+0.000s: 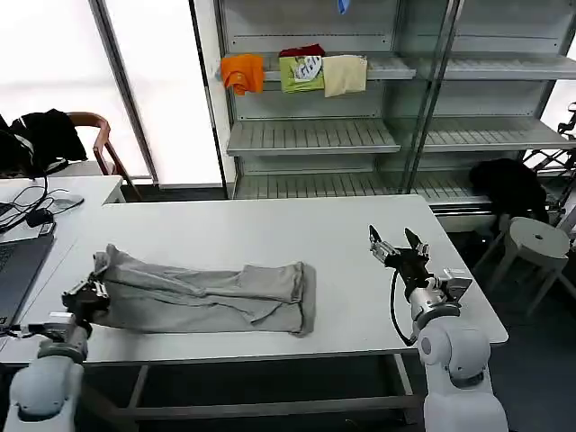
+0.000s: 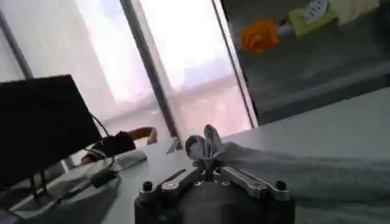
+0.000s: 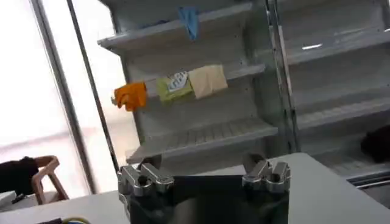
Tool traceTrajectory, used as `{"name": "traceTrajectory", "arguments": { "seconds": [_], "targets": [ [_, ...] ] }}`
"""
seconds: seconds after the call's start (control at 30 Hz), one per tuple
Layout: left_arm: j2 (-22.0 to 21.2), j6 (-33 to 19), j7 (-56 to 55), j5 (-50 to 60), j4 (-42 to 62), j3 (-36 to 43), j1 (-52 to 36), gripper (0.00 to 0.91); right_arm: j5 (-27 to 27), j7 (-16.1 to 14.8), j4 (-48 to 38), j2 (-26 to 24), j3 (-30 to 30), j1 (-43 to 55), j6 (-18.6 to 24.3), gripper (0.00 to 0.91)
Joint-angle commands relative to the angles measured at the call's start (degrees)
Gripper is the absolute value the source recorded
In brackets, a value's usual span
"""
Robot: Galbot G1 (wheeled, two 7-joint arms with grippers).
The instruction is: Fold and organize the clothes.
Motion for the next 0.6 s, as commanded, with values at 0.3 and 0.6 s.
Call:
{"name": "traceTrajectory", "arguments": {
  "seconds": [0.3, 0.6],
  "targets": [
    [2.39, 5.50, 9.17, 4.96, -15.82, 2.47, -0.58, 0.000, -0.32, 0.20, -0.90, -0.25, 0.62, -1.38, 0.41, 0.907],
    [-9.67, 11.57, 4.77, 8.05, -21.80, 24.07, 0.10, 0.000, -0.38, 0.24, -0.19, -0.95, 1.67, -2.63, 0.35, 0.907]
  ]
}}
